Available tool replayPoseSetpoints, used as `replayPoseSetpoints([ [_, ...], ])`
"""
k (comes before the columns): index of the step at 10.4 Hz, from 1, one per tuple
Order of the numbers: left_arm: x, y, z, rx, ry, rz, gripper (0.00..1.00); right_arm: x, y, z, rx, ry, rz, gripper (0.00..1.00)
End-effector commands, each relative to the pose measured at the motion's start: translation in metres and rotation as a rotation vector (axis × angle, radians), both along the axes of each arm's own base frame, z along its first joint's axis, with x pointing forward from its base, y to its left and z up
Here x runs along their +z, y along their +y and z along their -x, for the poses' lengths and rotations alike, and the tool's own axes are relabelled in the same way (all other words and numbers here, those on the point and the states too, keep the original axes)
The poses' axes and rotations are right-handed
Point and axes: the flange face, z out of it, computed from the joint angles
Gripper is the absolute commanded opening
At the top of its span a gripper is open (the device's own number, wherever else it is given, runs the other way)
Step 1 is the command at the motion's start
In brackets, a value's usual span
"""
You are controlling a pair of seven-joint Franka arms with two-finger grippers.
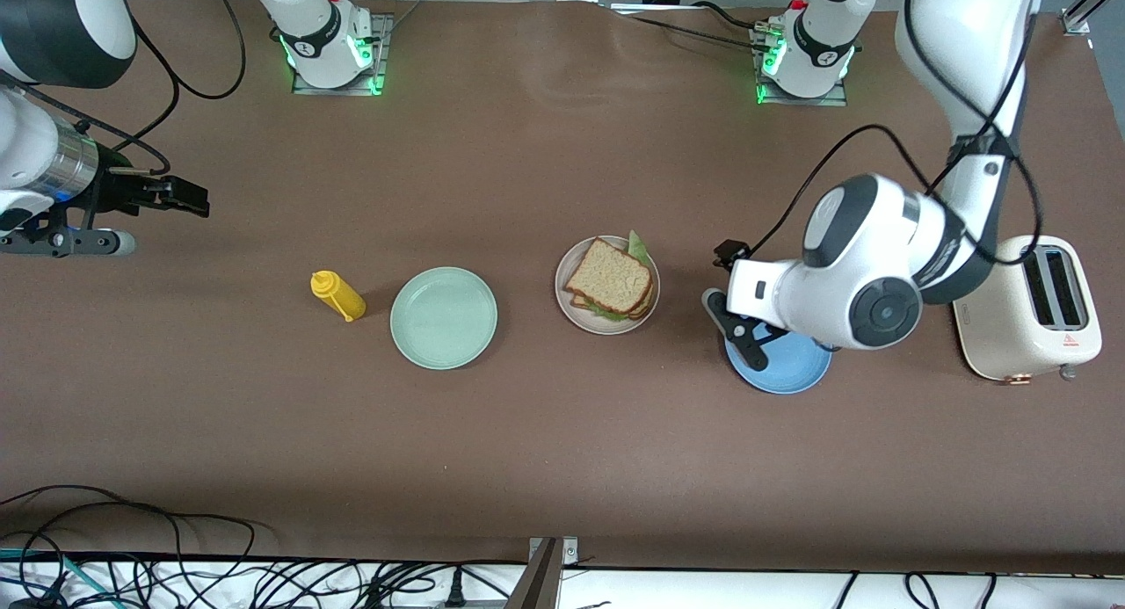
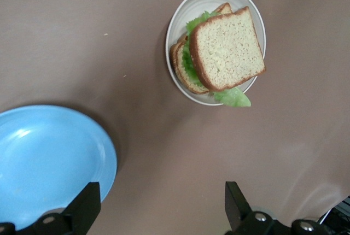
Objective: Make sandwich on beige plate with both arms
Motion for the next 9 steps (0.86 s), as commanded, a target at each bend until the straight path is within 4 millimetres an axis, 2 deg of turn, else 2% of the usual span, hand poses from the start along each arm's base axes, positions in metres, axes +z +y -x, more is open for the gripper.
replayPoseSetpoints([
  [1, 0.076, 0.001, 0.033, 0.067, -0.092, -0.15, 1.0, 0.013, 0.001, -0.001, -0.003, -0.028, 0.012, 1.0],
  [2, 0.102, 0.008, 0.042, 0.085, -0.145, -0.209, 1.0, 0.024, 0.001, -0.003, -0.002, -0.047, 0.011, 1.0],
  [3, 0.119, 0.022, 0.044, 0.106, -0.184, -0.238, 1.0, 0.032, 0.001, -0.004, 0.008, -0.06, 0.009, 1.0],
  [4, 0.136, 0.055, 0.042, 0.168, -0.21, -0.257, 1.0, 0.043, 0.002, -0.002, 0.009, -0.069, 0.006, 1.0],
  [5, 0.15, 0.078, 0.042, 0.219, -0.253, -0.249, 1.0, 0.048, 0.003, 0.005, -0.003, -0.051, 0.008, 1.0],
  [6, 0.161, 0.104, 0.043, 0.27, -0.321, -0.236, 1.0, 0.052, 0.012, 0.005, 0.011, -0.056, 0.006, 1.0],
  [7, 0.172, 0.133, 0.049, 0.328, -0.379, -0.232, 1.0, 0.067, 0.021, 0.004, 0.031, -0.083, 0.005, 1.0],
  [9, 0.185, 0.147, 0.073, 0.534, -0.352, -0.208, 1.0, 0.078, 0.024, 0.006, -0.003, -0.087, 0.012, 1.0],
])
